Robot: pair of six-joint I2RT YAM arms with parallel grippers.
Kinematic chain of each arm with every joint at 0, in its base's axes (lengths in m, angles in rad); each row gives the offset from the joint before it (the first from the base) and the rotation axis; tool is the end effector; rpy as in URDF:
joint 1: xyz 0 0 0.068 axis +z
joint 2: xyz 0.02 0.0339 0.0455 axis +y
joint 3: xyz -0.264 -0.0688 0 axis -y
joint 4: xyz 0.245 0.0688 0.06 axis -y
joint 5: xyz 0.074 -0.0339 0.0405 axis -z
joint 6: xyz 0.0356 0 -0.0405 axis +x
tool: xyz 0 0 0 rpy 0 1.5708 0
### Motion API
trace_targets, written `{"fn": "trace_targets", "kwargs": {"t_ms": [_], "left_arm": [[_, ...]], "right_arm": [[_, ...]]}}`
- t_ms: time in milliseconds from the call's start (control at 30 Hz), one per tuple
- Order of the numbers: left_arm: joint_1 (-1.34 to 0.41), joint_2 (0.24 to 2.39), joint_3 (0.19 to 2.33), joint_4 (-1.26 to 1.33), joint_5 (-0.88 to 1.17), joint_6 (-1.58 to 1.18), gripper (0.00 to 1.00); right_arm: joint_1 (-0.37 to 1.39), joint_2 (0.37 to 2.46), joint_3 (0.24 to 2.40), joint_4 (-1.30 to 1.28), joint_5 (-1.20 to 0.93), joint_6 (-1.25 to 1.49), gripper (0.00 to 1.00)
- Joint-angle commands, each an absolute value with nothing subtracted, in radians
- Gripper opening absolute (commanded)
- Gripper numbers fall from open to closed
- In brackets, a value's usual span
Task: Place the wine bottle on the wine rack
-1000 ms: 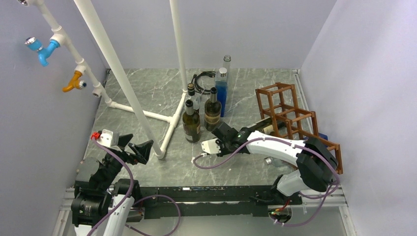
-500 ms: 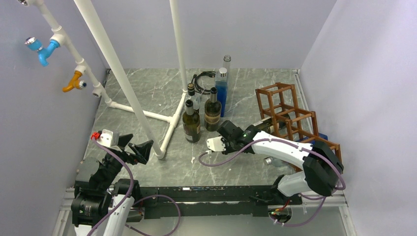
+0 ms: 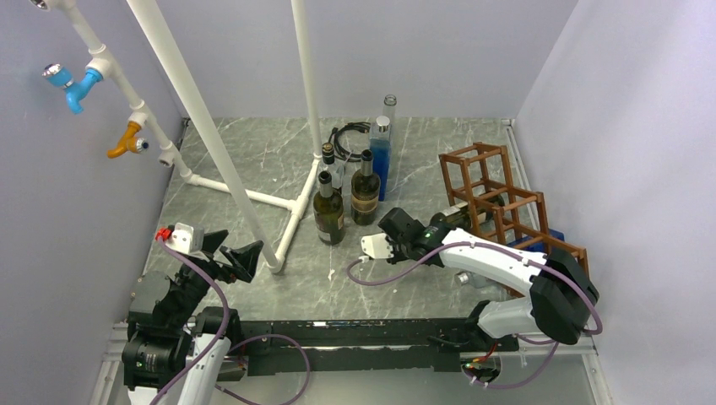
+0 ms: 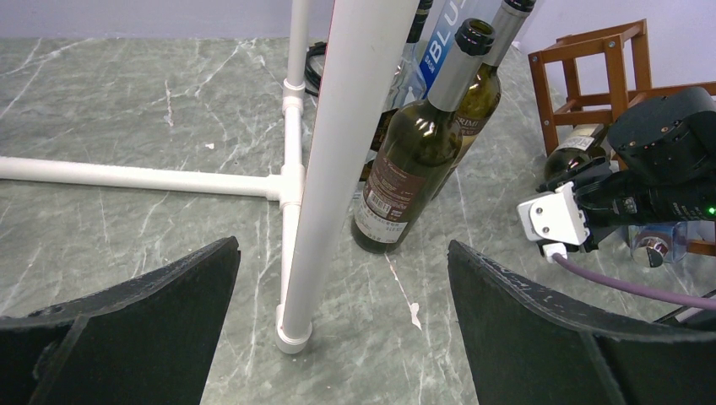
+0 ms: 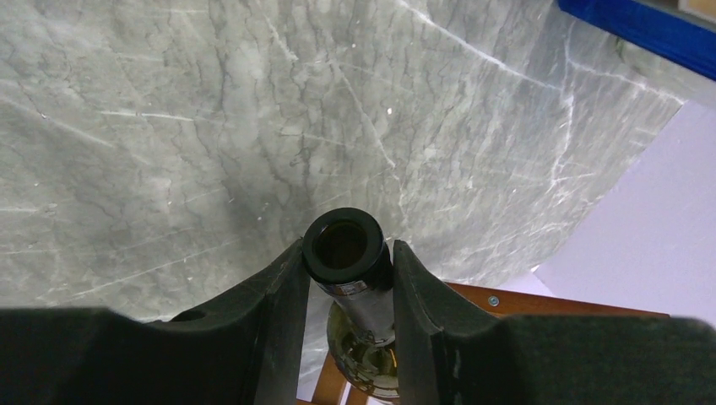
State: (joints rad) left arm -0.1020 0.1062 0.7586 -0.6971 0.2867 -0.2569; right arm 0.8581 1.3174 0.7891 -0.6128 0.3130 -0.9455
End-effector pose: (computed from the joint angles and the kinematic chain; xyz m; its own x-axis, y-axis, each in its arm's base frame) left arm 0.0226 -0.0124 0.3331 -0.1392 -0.2307 -0.9630 0.3550 0.8962 -0.2661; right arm 0.1656 0.1749 0.1993 0.1677 -0.9857 -0.0169 -0.8542 -0.1367 -0.5016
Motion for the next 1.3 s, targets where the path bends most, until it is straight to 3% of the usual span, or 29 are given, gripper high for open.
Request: {"fn": "trace_targets", "kwargs": {"t_ms": [0, 367, 667, 833, 1000, 1133, 1267], "left_arm": [[-0.107, 0.099, 0.761, -0.667, 0.282, -0.264, 0.99], [-0.107, 0.101, 0.762, -0.667, 0.284, -0.265, 0.99], [-0.109, 0.103, 0.761, -0.666, 0.286, -0.263, 0.99], [-0.11, 0.105, 0.762, -0.667, 0.283, -0.264, 0.99], [-0.113, 0.105, 0.762, -0.667, 0.284, -0.265, 0.99], [-0.115, 0.101, 0.762, -0.667, 0.282, -0.264, 0.99], [-0.115, 0.1, 0.762, -0.669, 0.279, -0.266, 0.99]], "right_arm": [[0.84, 1.292, 0.741, -0.746, 0.346, -0.821, 0.0], [0.783, 1.257, 0.747, -0.67, 0.437, -0.802, 0.0], [0.709, 1.113, 0.679, -0.628, 0.265, -0.934, 0.0], [0.699, 1.063, 0.619, -0.628, 0.281, -1.03, 0.0], [0.671, 1.012, 0.564, -0.59, 0.315, -1.061, 0.11], [0.655, 0.99, 0.539, -0.548, 0.351, -1.06, 0.3], [0.648, 1.007, 0.537, -0.527, 0.386, -1.039, 0.38]]}}
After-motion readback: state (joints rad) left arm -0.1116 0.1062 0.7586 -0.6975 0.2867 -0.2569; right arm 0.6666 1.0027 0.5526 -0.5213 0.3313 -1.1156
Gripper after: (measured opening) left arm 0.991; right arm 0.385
